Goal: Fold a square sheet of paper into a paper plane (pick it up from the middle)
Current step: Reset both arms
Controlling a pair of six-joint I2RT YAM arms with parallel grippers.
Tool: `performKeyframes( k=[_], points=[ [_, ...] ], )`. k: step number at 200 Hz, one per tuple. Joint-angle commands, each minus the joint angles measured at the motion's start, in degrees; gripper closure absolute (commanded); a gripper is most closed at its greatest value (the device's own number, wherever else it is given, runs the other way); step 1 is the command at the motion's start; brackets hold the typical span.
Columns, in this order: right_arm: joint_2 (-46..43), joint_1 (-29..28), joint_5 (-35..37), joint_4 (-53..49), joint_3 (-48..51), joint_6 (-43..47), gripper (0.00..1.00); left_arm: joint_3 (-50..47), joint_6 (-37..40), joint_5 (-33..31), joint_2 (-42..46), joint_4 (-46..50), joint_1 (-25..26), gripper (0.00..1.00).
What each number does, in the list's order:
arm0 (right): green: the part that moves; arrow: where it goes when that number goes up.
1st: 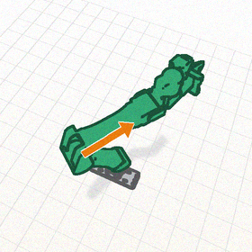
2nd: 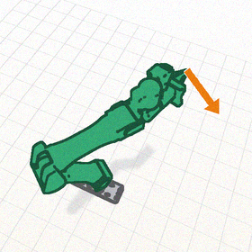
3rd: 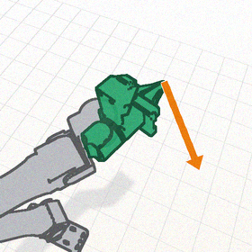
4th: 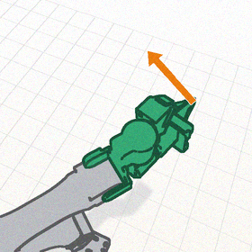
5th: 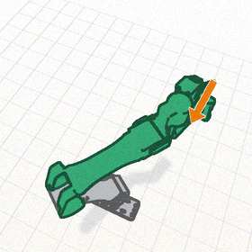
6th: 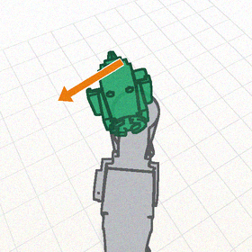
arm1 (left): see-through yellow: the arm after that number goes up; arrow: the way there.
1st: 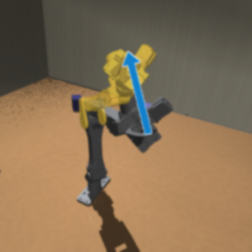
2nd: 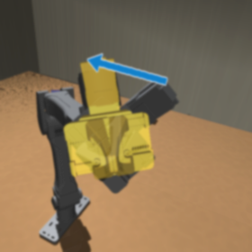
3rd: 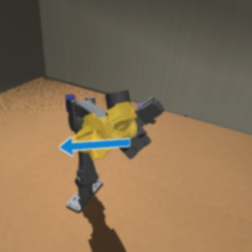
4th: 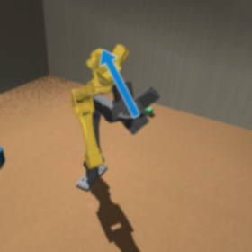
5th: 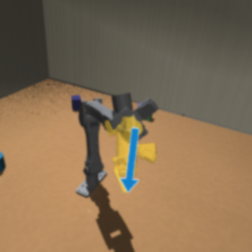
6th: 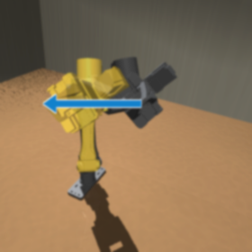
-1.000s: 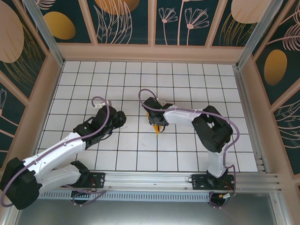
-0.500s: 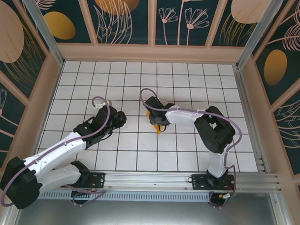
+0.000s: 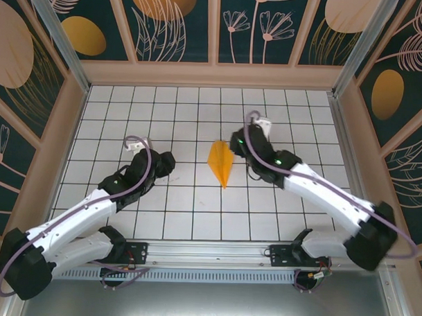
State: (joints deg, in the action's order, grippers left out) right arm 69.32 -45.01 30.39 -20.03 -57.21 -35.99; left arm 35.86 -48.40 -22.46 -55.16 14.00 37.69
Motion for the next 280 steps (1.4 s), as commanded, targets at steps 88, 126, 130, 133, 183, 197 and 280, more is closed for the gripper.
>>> performKeyframes(
  k=[88, 126, 130, 133, 183, 197, 280],
  points=[
    [-3.5, 36.0, -5.9, 50.7, 37.3, 30.3, 0.36, -19.3, 39.1, -34.4, -4.0, -46.2, -17.9, 0.01],
    [6.0, 38.0, -14.4, 71.9, 41.4, 38.0, 0.36, -19.9, 44.1, -27.4, -20.2, -65.7, -22.4, 0.01],
    [6.7, 38.4, -15.6, 73.8, 41.8, 38.1, 0.36, -20.1, 44.5, -26.9, -21.8, -68.9, -22.5, 0.01],
    [7.1, 38.8, -16.7, 75.1, 42.3, 38.2, 0.36, -19.9, 45.4, -26.6, -22.7, -69.5, -22.6, 0.01],
    [11.3, 42.5, -28.9, 94.2, 48.9, 39.7, 0.36, -22.8, 48.3, -11.6, -30.9, -91.2, -27.3, 0.01],
    [14.1, 42.5, -28.9, 97.3, 49.2, 39.9, 0.36, -22.7, 47.1, -7.2, -29.0, -87.1, -28.6, 0.01],
    [19.0, 46.0, -26.9, 92.8, 44.5, 34.8, 0.01, -23.8, 41.6, 3.2, -32.4, -90.4, -35.7, 0.01]
  ],
)
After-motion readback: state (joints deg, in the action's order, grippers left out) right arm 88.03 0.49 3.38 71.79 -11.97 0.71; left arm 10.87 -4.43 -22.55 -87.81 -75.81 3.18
